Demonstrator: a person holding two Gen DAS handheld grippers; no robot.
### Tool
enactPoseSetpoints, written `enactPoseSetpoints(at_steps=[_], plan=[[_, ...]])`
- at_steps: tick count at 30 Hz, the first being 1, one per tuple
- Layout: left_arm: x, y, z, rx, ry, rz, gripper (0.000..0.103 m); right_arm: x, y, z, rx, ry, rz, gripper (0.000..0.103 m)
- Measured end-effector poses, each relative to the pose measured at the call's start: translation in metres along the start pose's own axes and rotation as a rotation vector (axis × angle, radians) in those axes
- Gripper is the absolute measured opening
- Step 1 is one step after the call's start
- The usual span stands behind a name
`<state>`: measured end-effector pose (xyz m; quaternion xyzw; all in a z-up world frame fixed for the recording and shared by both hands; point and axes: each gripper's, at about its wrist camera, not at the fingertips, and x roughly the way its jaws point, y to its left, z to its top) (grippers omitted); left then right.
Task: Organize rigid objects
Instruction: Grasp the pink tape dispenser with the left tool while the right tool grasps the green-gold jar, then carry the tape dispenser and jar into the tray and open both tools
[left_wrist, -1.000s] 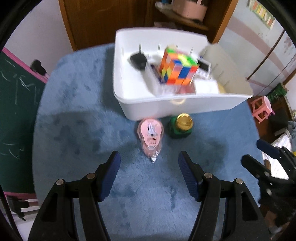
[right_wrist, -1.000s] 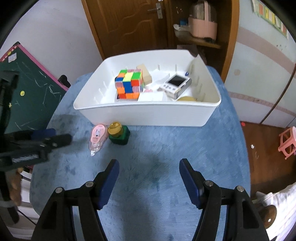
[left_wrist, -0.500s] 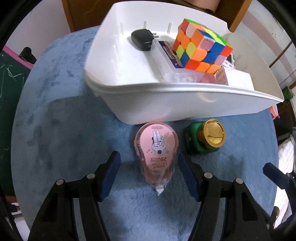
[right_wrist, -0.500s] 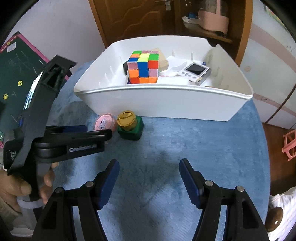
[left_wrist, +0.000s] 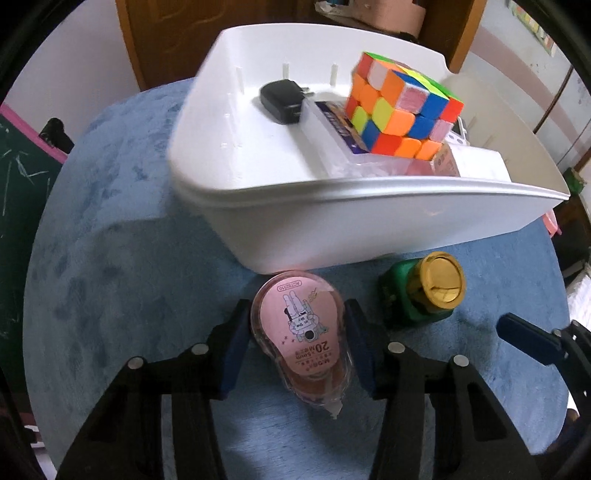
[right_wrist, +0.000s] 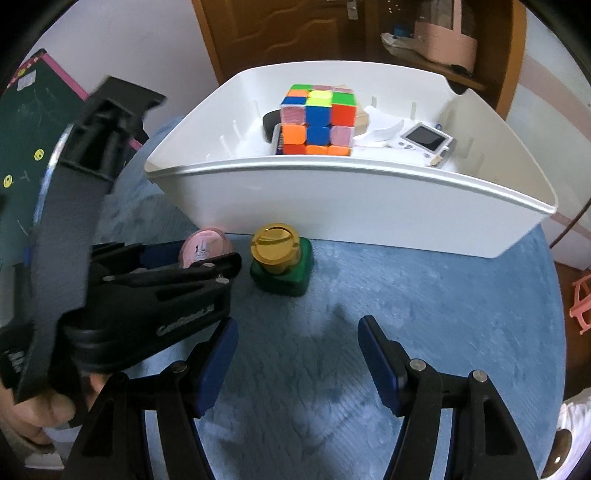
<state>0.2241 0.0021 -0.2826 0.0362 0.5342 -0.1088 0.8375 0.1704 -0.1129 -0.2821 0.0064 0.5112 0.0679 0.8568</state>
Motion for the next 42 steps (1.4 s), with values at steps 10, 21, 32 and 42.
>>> enactPoseSetpoints(at_steps=[10,21,32,42], plan=[[-0.022,0.036,-0.007,-0.066,-0.014,-0.017,0.053,0.027,0.019,0.011,-0.051,-0.032,-0.05,0.068],[-0.047,0.032,-0.005,-0.081,-0.048,-0.04,0.053,0.045,0.021,0.021,-0.035,-0.037,-0.087,0.043],[-0.086,0.029,0.021,-0.065,-0.064,-0.022,0.053,-0.013,0.001,0.016,0.027,-0.07,0.004,0.042],[-0.14,0.013,0.075,-0.004,-0.147,0.006,0.053,-0.101,-0.028,0.061,0.046,-0.229,-0.004,0.042]])
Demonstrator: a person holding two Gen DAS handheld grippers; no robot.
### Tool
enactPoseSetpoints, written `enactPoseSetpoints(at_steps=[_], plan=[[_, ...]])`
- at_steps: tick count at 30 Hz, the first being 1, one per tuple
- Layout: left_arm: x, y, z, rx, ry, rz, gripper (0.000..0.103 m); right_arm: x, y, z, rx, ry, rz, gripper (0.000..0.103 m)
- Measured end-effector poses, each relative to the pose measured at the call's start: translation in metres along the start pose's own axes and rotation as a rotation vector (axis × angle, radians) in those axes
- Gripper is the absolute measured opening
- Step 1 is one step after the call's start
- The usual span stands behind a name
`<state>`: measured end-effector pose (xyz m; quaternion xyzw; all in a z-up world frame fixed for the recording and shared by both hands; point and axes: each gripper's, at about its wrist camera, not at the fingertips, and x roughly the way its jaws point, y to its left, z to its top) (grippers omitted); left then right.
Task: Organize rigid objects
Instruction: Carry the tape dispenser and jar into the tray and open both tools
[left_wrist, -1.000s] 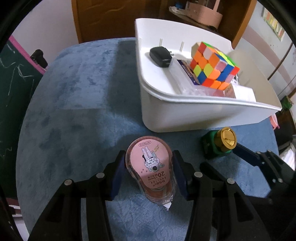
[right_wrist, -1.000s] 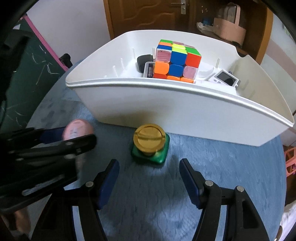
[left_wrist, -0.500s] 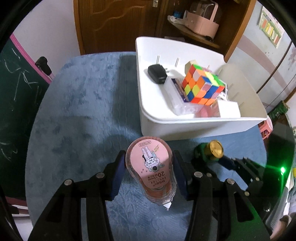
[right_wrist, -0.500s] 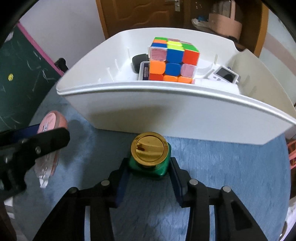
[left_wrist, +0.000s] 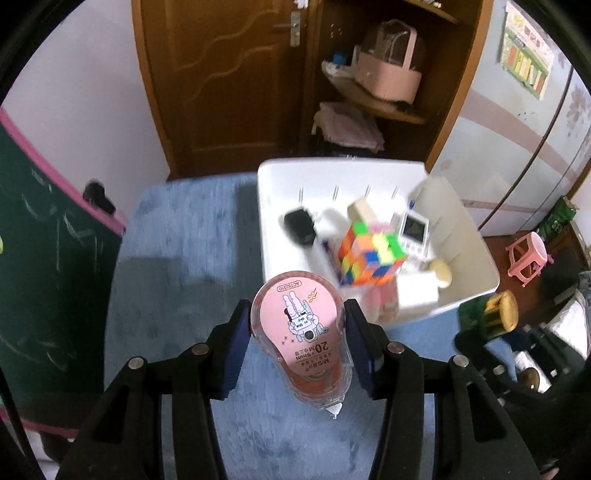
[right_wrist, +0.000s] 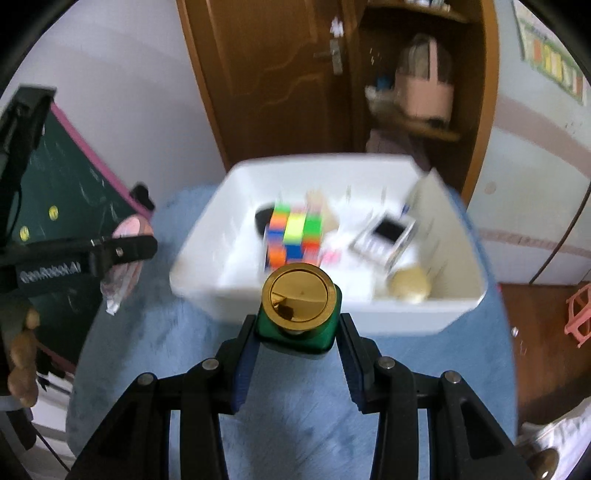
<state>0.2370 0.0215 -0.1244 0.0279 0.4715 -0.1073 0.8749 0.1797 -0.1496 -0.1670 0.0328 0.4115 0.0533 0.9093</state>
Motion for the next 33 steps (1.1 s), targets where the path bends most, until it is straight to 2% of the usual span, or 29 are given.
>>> enactPoseSetpoints(at_steps=[7,13,18,25,33], plan=[[-0.006,-0.012,0.043,0.031,-0.041,0.021,0.053,-0.023,-0.024,0.073,0.011,-0.116,-0.023,0.042],[0.012,-0.018,0.07,0.045,-0.046,0.052,0.053,-0.006,-0.049,0.117,0.049,-0.133,-0.043,0.042],[0.047,-0.018,0.087,0.05,-0.019,0.088,0.053,0.041,-0.062,0.13,0.074,-0.054,-0.05,0.043],[0.109,-0.014,0.09,0.057,0.07,0.138,0.053,0.121,-0.059,0.102,0.093,0.121,-0.056,0.043],[0.146,-0.013,0.083,0.043,0.142,0.162,0.054,0.158,-0.056,0.083,0.088,0.262,-0.052,0.043]])
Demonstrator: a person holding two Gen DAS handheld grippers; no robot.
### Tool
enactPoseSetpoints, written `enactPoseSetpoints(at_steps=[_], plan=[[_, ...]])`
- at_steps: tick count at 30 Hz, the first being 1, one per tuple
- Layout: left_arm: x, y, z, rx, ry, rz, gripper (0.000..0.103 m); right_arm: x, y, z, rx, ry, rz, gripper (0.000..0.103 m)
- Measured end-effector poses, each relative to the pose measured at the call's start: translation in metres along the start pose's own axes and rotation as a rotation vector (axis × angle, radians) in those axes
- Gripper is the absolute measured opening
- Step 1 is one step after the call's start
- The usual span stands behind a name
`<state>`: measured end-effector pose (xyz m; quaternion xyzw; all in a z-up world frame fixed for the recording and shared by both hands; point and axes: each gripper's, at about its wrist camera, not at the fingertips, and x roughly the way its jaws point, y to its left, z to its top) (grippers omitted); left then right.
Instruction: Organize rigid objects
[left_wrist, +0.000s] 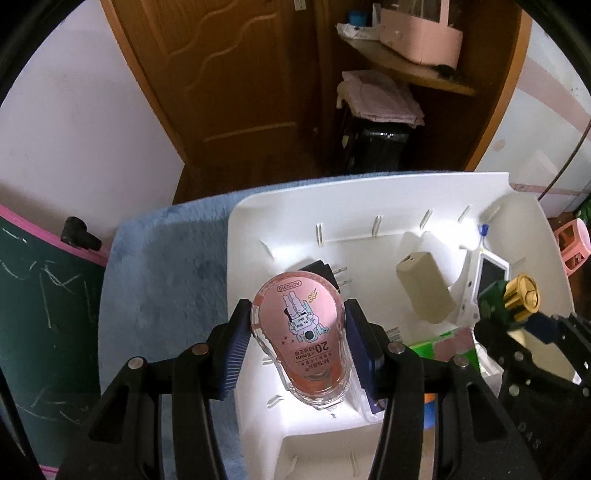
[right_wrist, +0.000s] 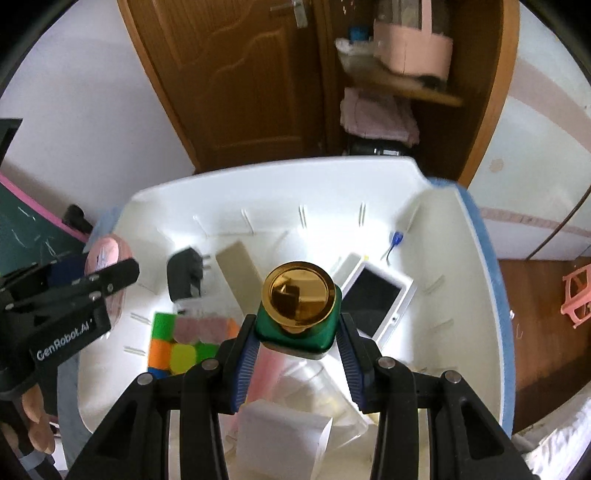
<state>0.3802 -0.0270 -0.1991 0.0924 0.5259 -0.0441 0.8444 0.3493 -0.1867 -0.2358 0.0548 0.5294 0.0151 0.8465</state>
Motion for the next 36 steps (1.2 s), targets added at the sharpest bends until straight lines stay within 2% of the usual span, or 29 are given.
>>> enactPoseSetpoints(at_steps=[3,5,6,7,9,14,23,33,36], plan=[[0.004,-0.001,-0.002,-0.009,0.022,-0.024,0.054,-0.001,-0.001,-0.001,0.008,0.021,0.034,0.045],[0.003,-0.002,-0.003,-0.008,0.027,-0.03,0.058,-0.008,-0.001,-0.001,0.003,0.002,0.037,0.053],[0.001,-0.002,-0.004,-0.007,0.025,-0.029,0.064,-0.012,-0.001,-0.002,0.0,-0.011,0.028,0.059],[-0.001,-0.003,-0.004,-0.008,0.024,-0.027,0.071,-0.016,0.0,-0.003,-0.003,-0.027,0.025,0.061],[-0.006,-0.003,-0.006,-0.014,0.016,-0.039,0.074,-0.024,0.0,-0.005,-0.004,-0.042,0.041,0.061],[-0.026,-0.009,-0.015,-0.001,0.018,-0.051,0.075,-0.046,0.004,-0.018,0.004,-0.059,0.065,0.061],[-0.099,-0.001,-0.042,-0.044,-0.066,-0.045,0.075,-0.102,0.016,-0.053,-0.019,-0.103,0.07,0.062],[-0.192,0.013,-0.109,-0.1,-0.118,-0.013,0.075,-0.185,0.021,-0.106,-0.026,-0.137,0.076,0.066],[-0.216,0.016,-0.132,-0.113,-0.132,-0.006,0.075,-0.213,0.025,-0.13,-0.04,-0.153,0.068,0.075]])
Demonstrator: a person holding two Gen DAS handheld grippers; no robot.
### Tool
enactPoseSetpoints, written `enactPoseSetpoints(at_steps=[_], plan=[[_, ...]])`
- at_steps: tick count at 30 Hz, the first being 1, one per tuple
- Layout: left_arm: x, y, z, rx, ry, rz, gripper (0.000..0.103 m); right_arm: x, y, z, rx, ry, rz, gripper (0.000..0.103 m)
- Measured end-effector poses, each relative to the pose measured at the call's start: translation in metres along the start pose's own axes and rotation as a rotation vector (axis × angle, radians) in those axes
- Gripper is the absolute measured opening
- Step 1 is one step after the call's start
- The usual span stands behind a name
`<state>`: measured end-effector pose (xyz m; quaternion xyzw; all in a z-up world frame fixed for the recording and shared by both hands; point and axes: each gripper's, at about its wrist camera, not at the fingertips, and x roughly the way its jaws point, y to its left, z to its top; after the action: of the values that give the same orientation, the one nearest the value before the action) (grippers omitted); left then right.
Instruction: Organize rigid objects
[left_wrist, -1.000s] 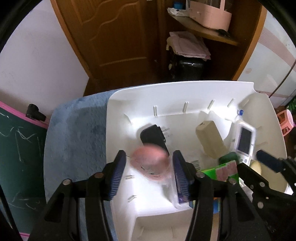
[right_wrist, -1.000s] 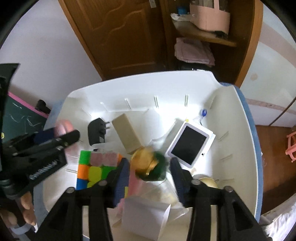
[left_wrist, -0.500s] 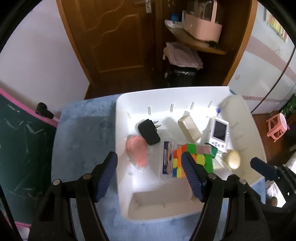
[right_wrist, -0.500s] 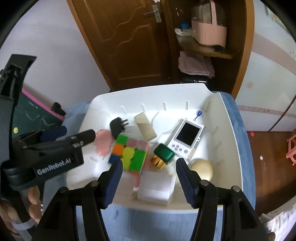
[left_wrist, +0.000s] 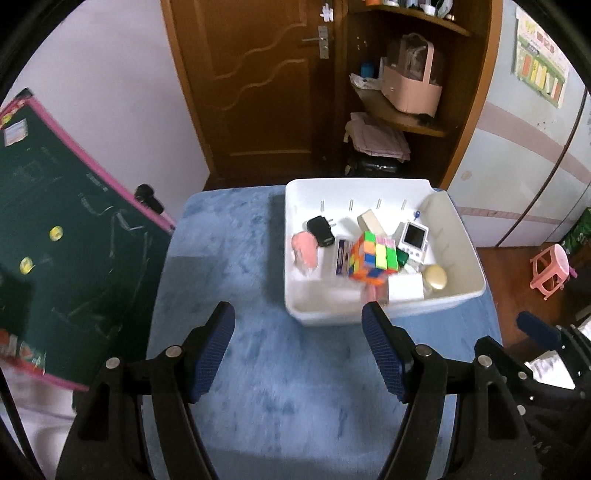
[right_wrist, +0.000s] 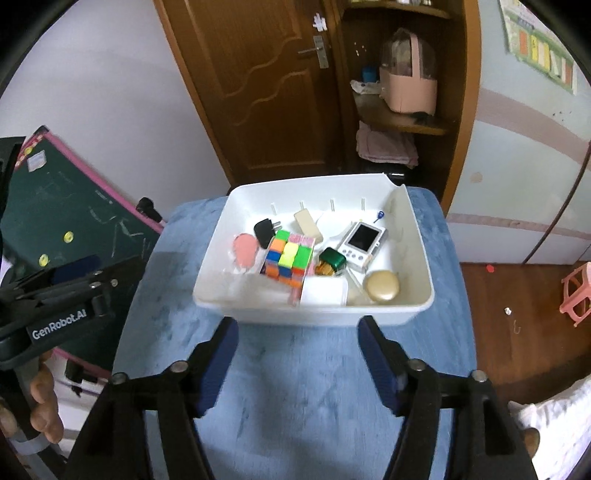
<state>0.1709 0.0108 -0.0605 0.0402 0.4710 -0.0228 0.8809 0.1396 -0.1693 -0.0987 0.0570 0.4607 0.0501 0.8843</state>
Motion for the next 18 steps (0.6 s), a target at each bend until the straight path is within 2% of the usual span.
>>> enactPoseSetpoints(at_steps=[9,18], plan=[[-0.067,0.009,-0.052,-0.069,-0.047,-0.008,0.075,-0.058,0.016,-0.039,0.014,0.009,0.037,0.078],[-0.112,0.008,-0.088,-0.095,-0.111,0.022,0.075,-0.1,0.04,-0.063,-0.035,-0.044,0.04,0.078]])
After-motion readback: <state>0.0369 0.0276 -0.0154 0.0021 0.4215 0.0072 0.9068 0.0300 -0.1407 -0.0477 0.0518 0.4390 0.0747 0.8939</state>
